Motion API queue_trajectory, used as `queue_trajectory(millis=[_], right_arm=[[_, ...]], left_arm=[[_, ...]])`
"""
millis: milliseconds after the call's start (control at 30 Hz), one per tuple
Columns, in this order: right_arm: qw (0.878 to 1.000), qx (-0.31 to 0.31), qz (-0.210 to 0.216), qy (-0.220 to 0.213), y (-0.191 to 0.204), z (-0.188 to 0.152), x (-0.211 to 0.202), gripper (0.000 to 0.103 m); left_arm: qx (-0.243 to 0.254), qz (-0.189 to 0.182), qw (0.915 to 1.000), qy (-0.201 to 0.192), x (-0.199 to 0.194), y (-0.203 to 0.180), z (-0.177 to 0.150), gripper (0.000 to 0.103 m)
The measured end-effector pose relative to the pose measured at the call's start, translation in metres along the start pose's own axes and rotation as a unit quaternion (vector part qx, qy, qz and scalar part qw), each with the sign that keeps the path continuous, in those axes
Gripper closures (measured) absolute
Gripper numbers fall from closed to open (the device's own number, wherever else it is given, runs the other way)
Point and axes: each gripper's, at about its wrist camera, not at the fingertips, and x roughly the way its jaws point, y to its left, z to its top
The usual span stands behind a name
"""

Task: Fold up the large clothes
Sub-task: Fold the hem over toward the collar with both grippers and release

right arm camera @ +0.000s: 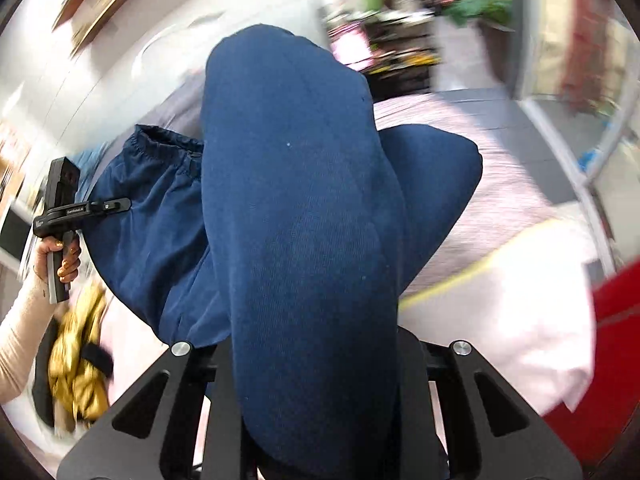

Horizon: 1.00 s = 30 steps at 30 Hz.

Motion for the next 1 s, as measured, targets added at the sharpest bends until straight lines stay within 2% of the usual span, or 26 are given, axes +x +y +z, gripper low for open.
queue_trajectory(millis=[100,200,267,300,367,400,433,500,633,733,800,867,900,1000], right_arm=[[0.996,0.076,-0.027,-0.032,-0.045,-0.013,-0.023,0.081],[0.983,0.171,-0.06,-0.04,-0.096,-0.043,-0.03,0.08],[0.972,0.221,-0.075,-0.031,-0.123,-0.066,-0.025,0.08],[0.964,0.253,-0.078,-0.022,-0.141,-0.079,-0.021,0.079],[0.945,0.323,-0.055,-0.005,-0.173,-0.107,-0.008,0.078],[0.936,0.351,-0.043,-0.006,-0.187,-0.12,-0.002,0.077],[0.93,0.365,-0.035,-0.006,-0.196,-0.13,0.004,0.077],[0.928,0.371,-0.031,-0.002,-0.204,-0.139,0.013,0.074],[0.92,0.392,-0.023,0.003,-0.22,-0.149,0.034,0.071],[0.91,0.415,-0.012,0.005,-0.238,-0.153,0.034,0.068],[0.911,0.411,-0.022,0.01,-0.241,-0.144,0.04,0.064],[0.917,0.396,-0.044,0.018,-0.242,-0.135,0.041,0.058],[0.919,0.389,-0.057,0.023,-0.241,-0.128,0.041,0.05],[0.919,0.385,-0.084,0.03,-0.241,-0.119,0.041,0.039]], left_arm=[[0.043,-0.017,0.9985,0.031,0.065,-0.05,0.047,0.077],[0.077,-0.022,0.9937,0.078,0.143,-0.09,0.074,0.077],[0.085,-0.017,0.9901,0.11,0.189,-0.103,0.078,0.076],[0.09,-0.002,0.9878,0.127,0.216,-0.11,0.076,0.075],[0.101,0.049,0.9857,0.126,0.242,-0.112,0.073,0.072],[0.088,0.061,0.9861,0.127,0.253,-0.104,0.075,0.07],[0.071,0.062,0.9868,0.132,0.259,-0.097,0.078,0.069],[0.039,0.064,0.9869,0.143,0.268,-0.076,0.085,0.065],[0.084,0.101,0.9811,0.141,0.267,-0.073,0.08,0.052],[0.11,0.142,0.9753,0.128,0.27,-0.083,0.077,0.034],[0.129,0.167,0.9695,0.125,0.269,-0.08,0.072,0.018],[0.136,0.182,0.9658,0.125,0.274,-0.076,0.069,0.013],[0.132,0.183,0.966,0.126,0.275,-0.071,0.069,0.01],[0.119,0.184,0.9684,0.119,0.269,-0.053,0.068,0.005]])
